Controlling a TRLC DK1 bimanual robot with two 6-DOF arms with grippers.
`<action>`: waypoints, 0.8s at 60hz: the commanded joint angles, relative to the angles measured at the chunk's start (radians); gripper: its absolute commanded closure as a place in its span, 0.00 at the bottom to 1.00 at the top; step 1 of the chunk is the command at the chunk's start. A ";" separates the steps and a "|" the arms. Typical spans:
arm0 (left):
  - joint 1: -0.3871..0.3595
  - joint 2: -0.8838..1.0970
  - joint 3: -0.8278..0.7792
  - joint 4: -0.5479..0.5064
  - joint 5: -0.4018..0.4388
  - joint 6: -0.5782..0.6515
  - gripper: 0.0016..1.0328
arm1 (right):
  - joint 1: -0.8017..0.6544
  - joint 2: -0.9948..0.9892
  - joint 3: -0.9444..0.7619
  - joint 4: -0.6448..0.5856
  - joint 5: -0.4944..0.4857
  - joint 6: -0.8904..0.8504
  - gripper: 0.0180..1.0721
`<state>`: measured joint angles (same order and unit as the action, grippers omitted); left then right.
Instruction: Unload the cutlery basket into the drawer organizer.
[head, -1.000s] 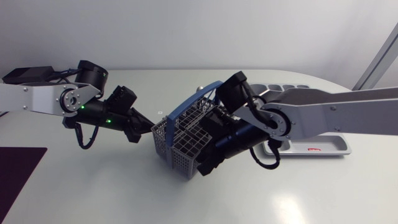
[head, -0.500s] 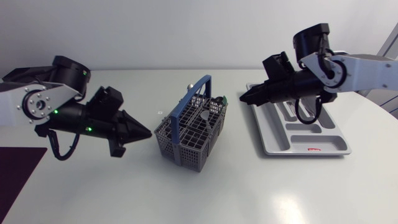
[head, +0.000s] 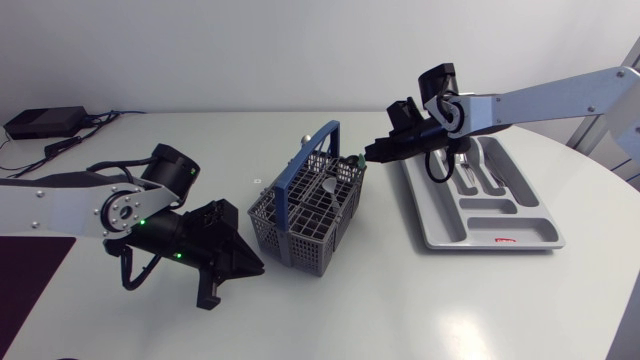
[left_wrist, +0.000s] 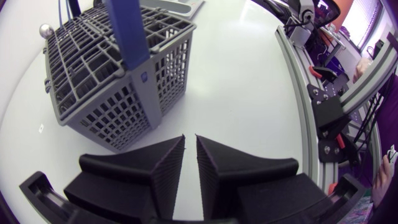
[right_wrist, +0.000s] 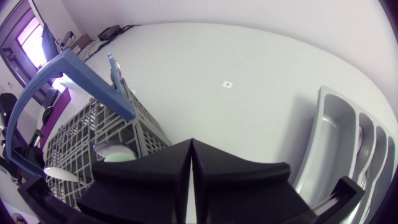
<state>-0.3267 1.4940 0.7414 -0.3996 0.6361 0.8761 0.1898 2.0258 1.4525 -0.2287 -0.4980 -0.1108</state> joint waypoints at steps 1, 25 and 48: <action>0.025 0.048 0.030 0.044 -0.006 0.015 0.77 | 0.011 0.042 0.046 -0.049 -0.031 0.025 0.94; 0.101 0.104 0.070 0.225 -0.006 -0.086 0.77 | 0.039 -0.096 -0.139 -0.101 -0.128 -0.029 0.94; 0.230 0.186 0.154 0.257 -0.003 -0.091 0.77 | 0.140 -0.358 -0.414 -0.081 -0.165 -0.036 0.94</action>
<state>-0.1043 1.6424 0.8452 -0.1650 0.6094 0.8040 0.2699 1.7325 1.0962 -0.3153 -0.6174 -0.1352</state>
